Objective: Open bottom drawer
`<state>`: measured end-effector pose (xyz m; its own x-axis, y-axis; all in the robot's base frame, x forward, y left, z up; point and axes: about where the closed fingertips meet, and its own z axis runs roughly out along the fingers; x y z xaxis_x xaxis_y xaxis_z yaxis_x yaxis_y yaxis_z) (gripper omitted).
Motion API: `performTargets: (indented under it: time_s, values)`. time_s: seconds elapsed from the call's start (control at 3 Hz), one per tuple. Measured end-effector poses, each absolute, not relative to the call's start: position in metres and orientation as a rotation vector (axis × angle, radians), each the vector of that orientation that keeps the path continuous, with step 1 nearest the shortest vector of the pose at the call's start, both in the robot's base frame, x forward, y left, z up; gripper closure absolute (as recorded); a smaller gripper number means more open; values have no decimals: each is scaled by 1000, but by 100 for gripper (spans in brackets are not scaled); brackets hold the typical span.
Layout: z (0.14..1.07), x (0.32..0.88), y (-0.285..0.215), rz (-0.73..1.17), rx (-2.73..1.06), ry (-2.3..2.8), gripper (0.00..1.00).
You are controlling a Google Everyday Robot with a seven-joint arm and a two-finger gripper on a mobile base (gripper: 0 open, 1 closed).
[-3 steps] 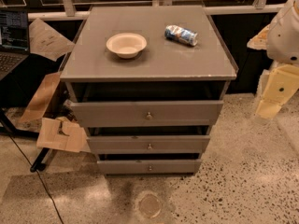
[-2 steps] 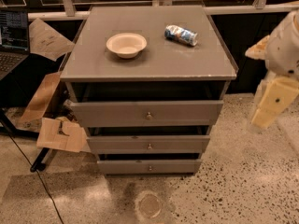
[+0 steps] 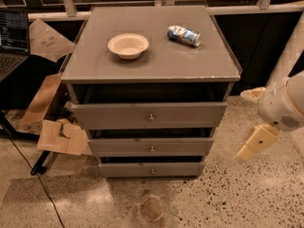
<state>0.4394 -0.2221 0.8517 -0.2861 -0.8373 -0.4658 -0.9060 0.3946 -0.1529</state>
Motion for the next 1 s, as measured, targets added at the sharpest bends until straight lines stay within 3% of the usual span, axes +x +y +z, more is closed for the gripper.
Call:
performTargets:
  time_s: [1.0]
  values:
    - [710, 458, -206, 212, -1329, 2216, 0]
